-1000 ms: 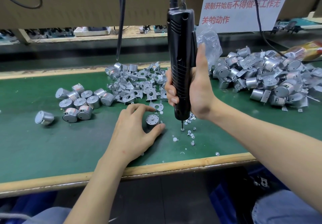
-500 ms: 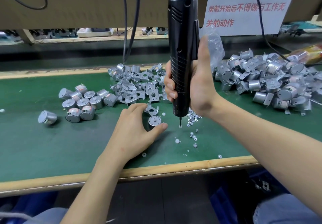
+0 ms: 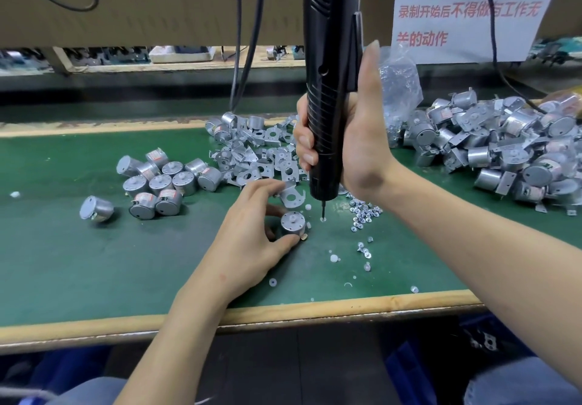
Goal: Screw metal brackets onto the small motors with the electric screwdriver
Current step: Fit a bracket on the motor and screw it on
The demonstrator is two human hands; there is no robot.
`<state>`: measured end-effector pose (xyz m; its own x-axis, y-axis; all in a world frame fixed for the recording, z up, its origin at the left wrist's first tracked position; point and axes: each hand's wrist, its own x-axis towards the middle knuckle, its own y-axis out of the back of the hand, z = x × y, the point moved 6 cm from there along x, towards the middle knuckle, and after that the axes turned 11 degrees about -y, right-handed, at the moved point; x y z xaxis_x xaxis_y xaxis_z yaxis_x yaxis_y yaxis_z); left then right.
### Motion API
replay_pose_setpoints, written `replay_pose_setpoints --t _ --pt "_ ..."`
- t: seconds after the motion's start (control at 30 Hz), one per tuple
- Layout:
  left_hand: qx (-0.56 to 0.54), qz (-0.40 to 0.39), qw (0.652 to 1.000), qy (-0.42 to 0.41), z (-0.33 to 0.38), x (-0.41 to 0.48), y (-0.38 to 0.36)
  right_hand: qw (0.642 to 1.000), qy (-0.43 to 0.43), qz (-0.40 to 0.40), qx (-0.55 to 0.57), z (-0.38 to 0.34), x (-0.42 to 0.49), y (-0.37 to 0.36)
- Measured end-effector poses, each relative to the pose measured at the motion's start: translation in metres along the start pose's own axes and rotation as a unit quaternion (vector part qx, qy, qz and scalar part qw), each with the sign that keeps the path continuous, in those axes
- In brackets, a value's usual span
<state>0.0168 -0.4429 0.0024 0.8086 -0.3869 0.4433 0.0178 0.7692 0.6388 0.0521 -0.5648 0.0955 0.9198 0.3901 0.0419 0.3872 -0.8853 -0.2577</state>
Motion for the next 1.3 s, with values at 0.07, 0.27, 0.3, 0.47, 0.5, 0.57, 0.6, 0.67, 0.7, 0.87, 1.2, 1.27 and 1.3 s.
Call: replay_pose_setpoints --t 0.07,0.27,0.3,0.47,0.5,0.57,0.6,0.67,0.7,0.87,1.2,1.27,1.3 --pt "0.003 0.000 1.000 -0.003 0.001 -0.001 0.001 1.000 0.002 -0.004 0.000 -0.002 0.002 -0.003" --pt "-0.013 0.029 0.999 -0.006 -0.002 -0.007 0.013 1.000 0.011 -0.012 0.001 -0.011 0.007 -0.007" --pt "-0.019 0.036 0.999 -0.006 -0.003 -0.008 0.016 1.000 0.011 -0.016 0.002 -0.013 0.008 -0.008" --pt "-0.028 0.040 0.999 -0.023 -0.002 -0.010 0.020 0.999 0.013 -0.031 0.008 -0.013 0.010 -0.015" --pt "-0.029 0.037 0.999 -0.027 -0.002 -0.010 0.019 0.999 0.011 -0.034 0.010 -0.012 0.010 -0.017" --pt "-0.028 0.033 0.999 -0.032 -0.002 -0.010 0.018 0.999 0.010 -0.038 0.013 -0.011 0.010 -0.020" --pt "-0.028 0.034 0.999 -0.033 -0.002 -0.009 0.018 0.999 0.011 -0.039 0.012 -0.011 0.010 -0.021" --pt "-0.028 0.036 0.998 -0.034 -0.002 -0.008 0.020 0.999 0.013 -0.042 0.012 -0.010 0.011 -0.024" --pt "-0.027 0.037 0.998 -0.035 -0.002 -0.008 0.020 0.999 0.013 -0.044 0.012 -0.009 0.011 -0.025" --pt "-0.022 0.032 0.999 -0.037 -0.001 -0.008 0.019 0.998 0.011 -0.060 0.015 -0.006 0.010 -0.029" --pt "-0.023 0.022 0.999 -0.015 -0.001 -0.011 0.019 0.998 0.015 -0.063 0.024 0.004 0.006 -0.032" --pt "-0.023 0.018 0.999 -0.014 -0.002 -0.010 0.018 0.998 0.014 -0.061 0.022 0.006 0.005 -0.032" --pt "-0.020 0.017 1.000 -0.016 -0.002 -0.010 0.018 0.998 0.015 -0.061 0.021 0.006 0.005 -0.032"
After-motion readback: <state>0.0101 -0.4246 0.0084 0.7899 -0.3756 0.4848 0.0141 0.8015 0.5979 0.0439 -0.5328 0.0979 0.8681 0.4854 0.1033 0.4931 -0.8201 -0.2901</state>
